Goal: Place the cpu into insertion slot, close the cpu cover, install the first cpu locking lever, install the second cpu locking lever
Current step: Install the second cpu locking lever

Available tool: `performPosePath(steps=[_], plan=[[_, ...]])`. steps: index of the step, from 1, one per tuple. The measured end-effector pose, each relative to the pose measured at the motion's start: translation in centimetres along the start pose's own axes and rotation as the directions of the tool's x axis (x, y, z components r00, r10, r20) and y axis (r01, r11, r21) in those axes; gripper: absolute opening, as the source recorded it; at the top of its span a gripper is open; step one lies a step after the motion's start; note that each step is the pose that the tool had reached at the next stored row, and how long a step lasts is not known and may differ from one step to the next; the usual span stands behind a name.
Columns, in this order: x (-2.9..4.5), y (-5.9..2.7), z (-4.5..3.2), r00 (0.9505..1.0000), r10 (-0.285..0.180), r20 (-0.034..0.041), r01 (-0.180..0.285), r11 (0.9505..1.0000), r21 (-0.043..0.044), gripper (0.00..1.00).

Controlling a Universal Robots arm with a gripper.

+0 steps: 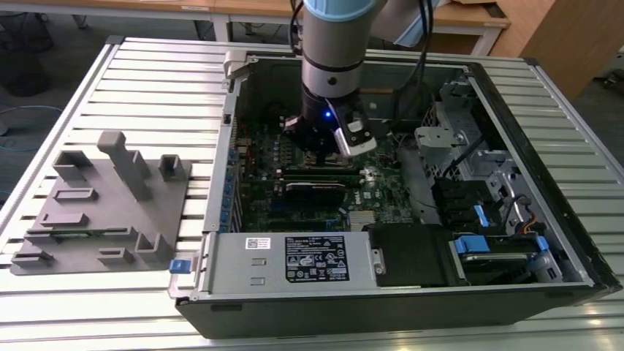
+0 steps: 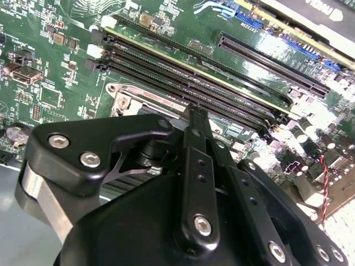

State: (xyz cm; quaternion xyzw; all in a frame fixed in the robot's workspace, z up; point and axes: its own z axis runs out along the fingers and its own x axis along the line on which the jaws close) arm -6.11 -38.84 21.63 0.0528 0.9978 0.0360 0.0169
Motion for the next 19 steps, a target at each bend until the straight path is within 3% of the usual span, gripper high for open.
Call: performPosePath(steps=[12, 19], plan=[[0.57, -0.13, 0.98, 1.0000, 0.000, 0.0000, 0.000, 1.0000, 0.0000, 0.11], [0.78, -0.16, 1.09, 1.0000, 0.000, 0.0000, 0.000, 1.0000, -0.0003, 0.11]])
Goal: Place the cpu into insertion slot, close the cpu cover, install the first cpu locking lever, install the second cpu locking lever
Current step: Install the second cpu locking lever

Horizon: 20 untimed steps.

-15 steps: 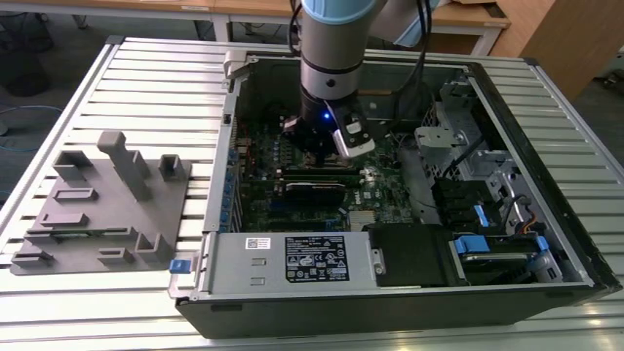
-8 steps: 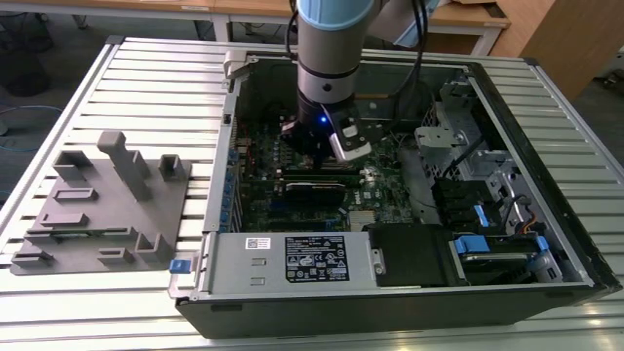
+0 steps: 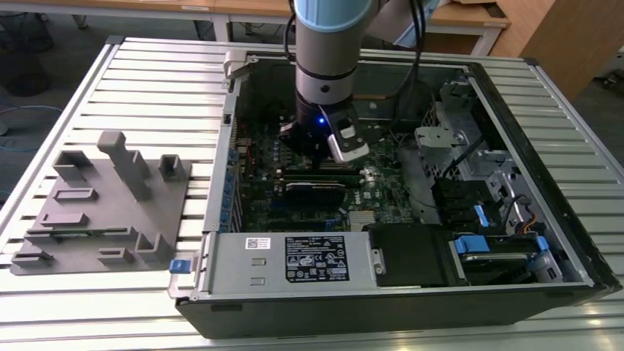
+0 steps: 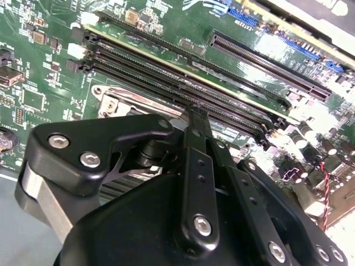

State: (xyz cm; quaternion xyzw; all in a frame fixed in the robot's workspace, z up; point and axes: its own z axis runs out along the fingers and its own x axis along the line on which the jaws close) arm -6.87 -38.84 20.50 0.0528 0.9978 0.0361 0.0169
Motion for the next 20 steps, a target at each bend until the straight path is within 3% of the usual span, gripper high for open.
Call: performPosePath(steps=[6, 20], plan=[[0.73, -0.09, 0.12, 1.0000, 0.000, 0.0011, 0.000, 1.0000, -0.0001, 0.11], [0.93, -0.13, 0.37, 1.0000, 0.000, 0.0000, 0.000, 1.0000, -0.0092, 0.11]])
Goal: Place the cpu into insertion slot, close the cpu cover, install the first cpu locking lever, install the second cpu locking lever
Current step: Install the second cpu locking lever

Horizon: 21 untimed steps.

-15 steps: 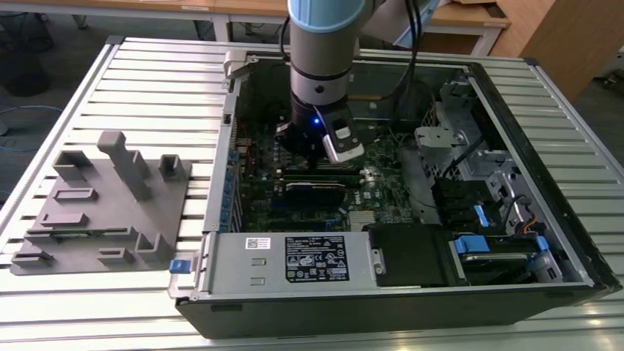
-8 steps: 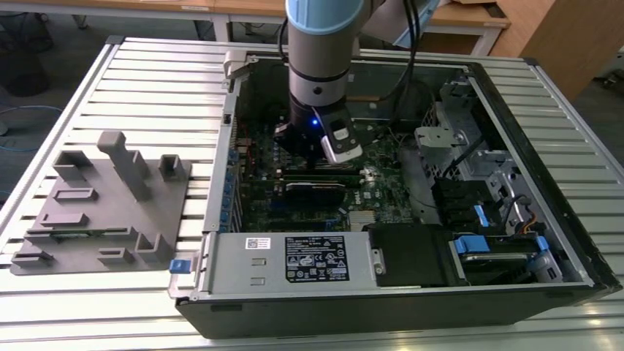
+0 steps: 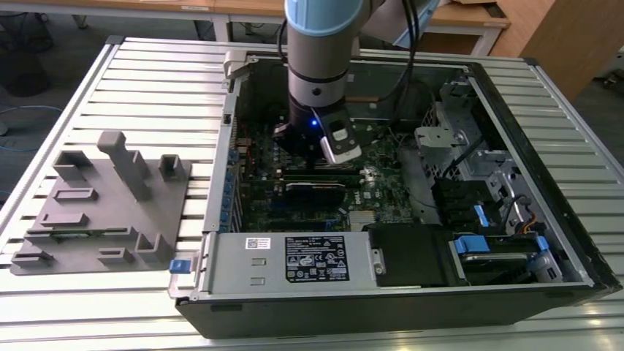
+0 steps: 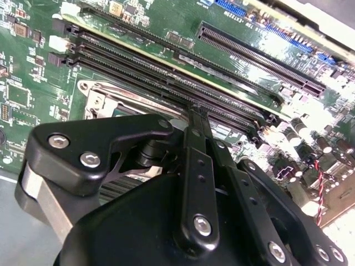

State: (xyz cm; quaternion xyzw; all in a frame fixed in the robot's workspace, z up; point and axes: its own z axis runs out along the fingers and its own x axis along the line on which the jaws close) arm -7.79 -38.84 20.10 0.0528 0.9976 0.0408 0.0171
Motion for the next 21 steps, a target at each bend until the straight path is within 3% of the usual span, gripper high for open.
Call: performPosePath(steps=[5, 21], plan=[[0.14, -0.01, 0.08, 1.0000, 0.000, -0.0008, 0.000, 1.0000, -0.0089, 0.11], [0.33, -0.04, 0.12, 1.0000, 0.000, -0.0013, 0.000, 0.9999, -0.0125, 0.11]])
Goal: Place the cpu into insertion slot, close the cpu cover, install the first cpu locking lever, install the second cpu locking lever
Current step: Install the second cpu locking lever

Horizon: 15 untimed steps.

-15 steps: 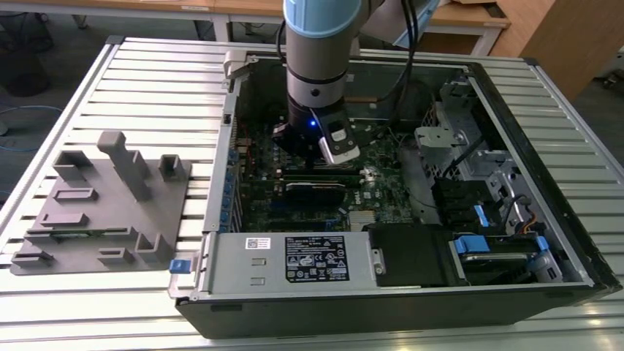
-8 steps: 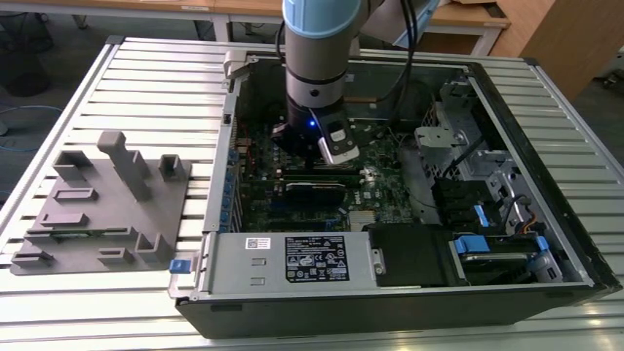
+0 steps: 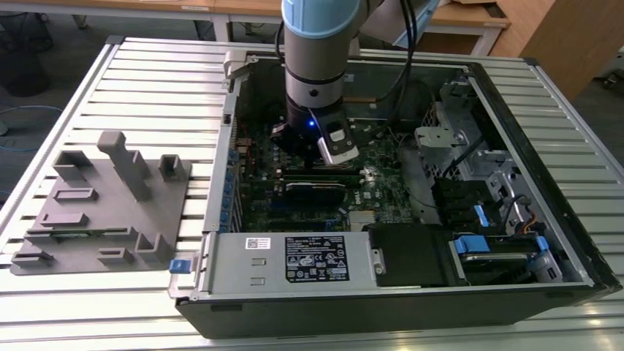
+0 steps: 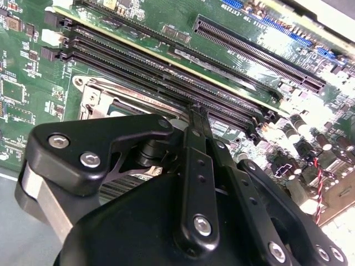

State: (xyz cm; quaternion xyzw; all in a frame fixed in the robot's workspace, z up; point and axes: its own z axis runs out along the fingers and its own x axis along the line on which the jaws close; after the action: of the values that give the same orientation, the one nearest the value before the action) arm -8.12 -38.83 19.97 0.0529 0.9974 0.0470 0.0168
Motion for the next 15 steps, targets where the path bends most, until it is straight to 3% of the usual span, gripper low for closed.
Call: performPosePath(steps=[15], plan=[[0.43, -0.05, 0.02, 1.0000, 0.000, 0.0000, 0.000, 1.0000, 0.0000, 0.11]])
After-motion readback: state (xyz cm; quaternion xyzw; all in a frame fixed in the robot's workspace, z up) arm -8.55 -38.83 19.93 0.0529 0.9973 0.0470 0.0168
